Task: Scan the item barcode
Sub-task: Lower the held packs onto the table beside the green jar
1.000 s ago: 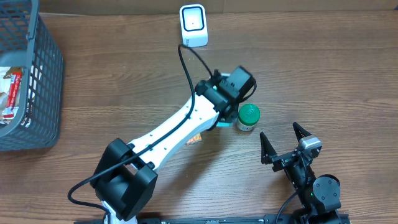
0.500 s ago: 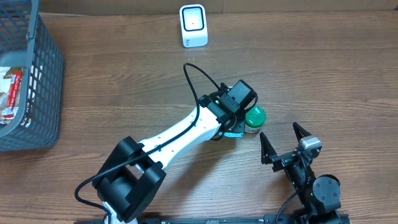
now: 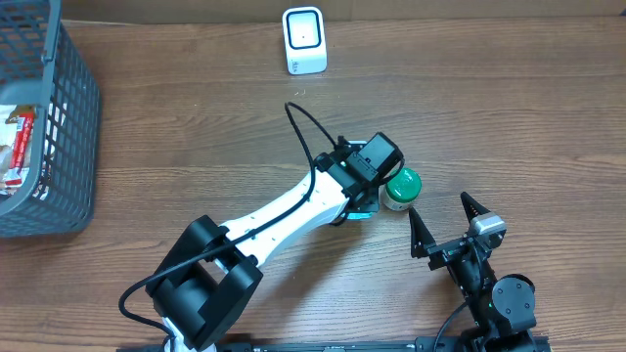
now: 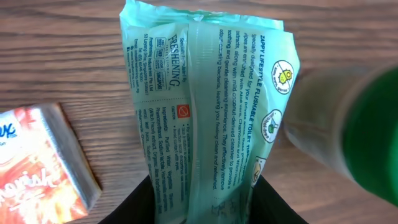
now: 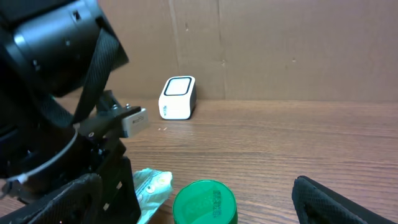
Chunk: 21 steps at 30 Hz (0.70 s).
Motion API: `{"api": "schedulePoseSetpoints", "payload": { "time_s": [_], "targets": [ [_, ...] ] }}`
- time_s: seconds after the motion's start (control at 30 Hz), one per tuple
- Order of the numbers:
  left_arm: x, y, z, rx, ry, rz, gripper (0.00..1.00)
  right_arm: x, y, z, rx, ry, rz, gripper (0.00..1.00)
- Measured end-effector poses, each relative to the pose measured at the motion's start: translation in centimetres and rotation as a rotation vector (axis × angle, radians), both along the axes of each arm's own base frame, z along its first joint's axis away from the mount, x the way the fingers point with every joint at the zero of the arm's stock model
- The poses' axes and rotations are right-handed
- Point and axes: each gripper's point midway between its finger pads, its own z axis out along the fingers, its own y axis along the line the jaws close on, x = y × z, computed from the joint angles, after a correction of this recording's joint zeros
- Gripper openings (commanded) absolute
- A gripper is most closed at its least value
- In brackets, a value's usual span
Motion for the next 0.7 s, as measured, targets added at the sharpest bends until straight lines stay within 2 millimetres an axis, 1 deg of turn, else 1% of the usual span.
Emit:
{"api": "schedulePoseSetpoints", "payload": {
  "time_s": [0.07, 0.1, 0.17, 0.23, 0.4, 0.5, 0.6, 0.7],
  "targets": [
    [0.0, 0.4, -0.6, 0.006, -0.005, 0.025, 0.36, 0.0, 0.0, 0.0, -0.001, 0.001, 0.0, 1.0],
    [-0.1, 0.6, -0.9, 0.013, -0.005, 0.034, 0.41, 0.0, 0.0, 0.0, 0.0, 0.0, 0.0, 1.0],
    [-0.3, 1.2, -1.4, 0.032, -0.004, 0.051, 0.58, 0.0, 0.0, 0.0, 0.0, 0.0, 0.0, 1.0],
    [-0.2, 1.4, -1.5, 0.038, -0.009, 0.064, 0.66, 0.0, 0.0, 0.0, 0.0, 0.0, 0.0, 1.0],
    [0.2, 1.5, -1.4, 0.043, -0.026, 0.05, 0.68, 0.0, 0.0, 0.0, 0.0, 0.0, 0.0, 1.0],
    [0.1, 2.0, -1.1, 0.071, -0.013, 0.022, 0.69, 0.0, 0.0, 0.0, 0.0, 0.0, 0.0, 1.0],
    [0.6, 3.0, 0.3, 0.104, 0.007, 0.016, 0.69, 0.0, 0.0, 0.0, 0.0, 0.0, 0.0, 1.0],
    [1.8, 3.9, 2.7, 0.111, 0.008, 0.03, 0.7, 0.0, 0.0, 0.0, 0.0, 0.0, 0.0, 1.0]
  ]
}}
